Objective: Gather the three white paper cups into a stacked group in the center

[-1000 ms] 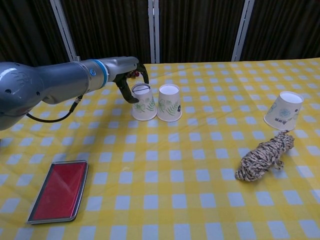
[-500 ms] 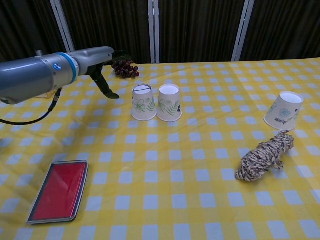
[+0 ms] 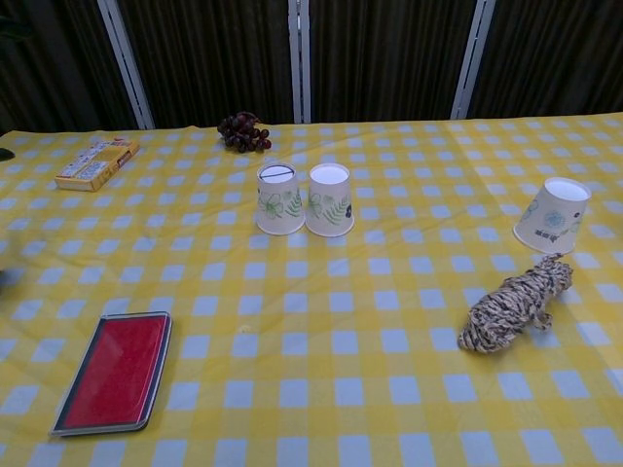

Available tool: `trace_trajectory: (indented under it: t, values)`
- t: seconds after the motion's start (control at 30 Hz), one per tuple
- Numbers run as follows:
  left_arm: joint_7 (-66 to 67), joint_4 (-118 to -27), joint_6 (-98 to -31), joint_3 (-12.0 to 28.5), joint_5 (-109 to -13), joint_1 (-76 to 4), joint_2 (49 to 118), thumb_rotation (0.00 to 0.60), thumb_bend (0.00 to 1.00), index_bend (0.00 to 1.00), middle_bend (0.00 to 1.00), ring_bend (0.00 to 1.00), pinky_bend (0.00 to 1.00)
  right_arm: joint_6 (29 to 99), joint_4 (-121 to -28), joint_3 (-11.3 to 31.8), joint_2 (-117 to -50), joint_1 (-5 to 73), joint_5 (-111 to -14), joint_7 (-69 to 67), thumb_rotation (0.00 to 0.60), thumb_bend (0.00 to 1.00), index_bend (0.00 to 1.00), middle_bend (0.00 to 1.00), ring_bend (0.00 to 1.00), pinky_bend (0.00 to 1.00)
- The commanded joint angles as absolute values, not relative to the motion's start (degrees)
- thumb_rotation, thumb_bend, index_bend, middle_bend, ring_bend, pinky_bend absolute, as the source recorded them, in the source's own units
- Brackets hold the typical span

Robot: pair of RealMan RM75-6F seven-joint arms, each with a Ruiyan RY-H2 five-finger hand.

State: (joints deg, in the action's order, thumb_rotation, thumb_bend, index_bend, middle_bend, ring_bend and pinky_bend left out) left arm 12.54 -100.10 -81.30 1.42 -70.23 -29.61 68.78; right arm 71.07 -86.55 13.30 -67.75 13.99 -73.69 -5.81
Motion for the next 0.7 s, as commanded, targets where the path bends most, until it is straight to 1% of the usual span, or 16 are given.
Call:
trace_trajectory:
  t: [0.03, 0.2, 0.37, 0.5, 0.7]
  values:
    - [11.9, -102.0, -83.5, -0.3, -73.4, -27.3, 66.9, 0.6, 0.23, 0.0, 0.0, 0.0, 0.0, 65.2, -91.3, 14.8, -66.5, 19.2, -72.4, 0.3, 0.6, 0.08, 0.2, 0.0, 0.0, 0.0]
    - [10.1, -102.9, -83.8, -0.3, -75.9, -26.3, 66.0, 0.6, 0.22, 0.0, 0.0, 0.0, 0.0, 58.7, -94.4, 16.5, -67.1, 24.9, -67.5, 7.5, 0.6, 0.08, 0.19, 0.0, 0.0, 0.0]
    - [8.8, -102.6, -82.8, 0.0, -76.5, -25.8, 65.3, 0.6, 0.22, 0.0, 0.0, 0.0, 0.0, 53.6, -93.9, 17.4, -68.3, 29.3, -60.7, 12.6, 0.6, 0.09, 0.16, 0.0, 0.0, 0.0]
    - [7.5, -102.4, -82.4, 0.5, -77.1, -25.3, 64.9, 0.6, 0.22, 0.0, 0.0, 0.0, 0.0, 51.4, -92.2, 17.4, -69.9, 31.8, -55.2, 15.5, 0.6, 0.13, 0.24, 0.0, 0.0, 0.0]
    - [7.1, -102.3, -81.2, 1.3, -77.9, -24.8, 64.8, 0.6, 0.22, 0.0, 0.0, 0.0, 0.0, 48.1, -87.7, 16.2, -72.5, 35.4, -49.3, 18.0, 0.6, 0.13, 0.23, 0.0, 0.0, 0.0]
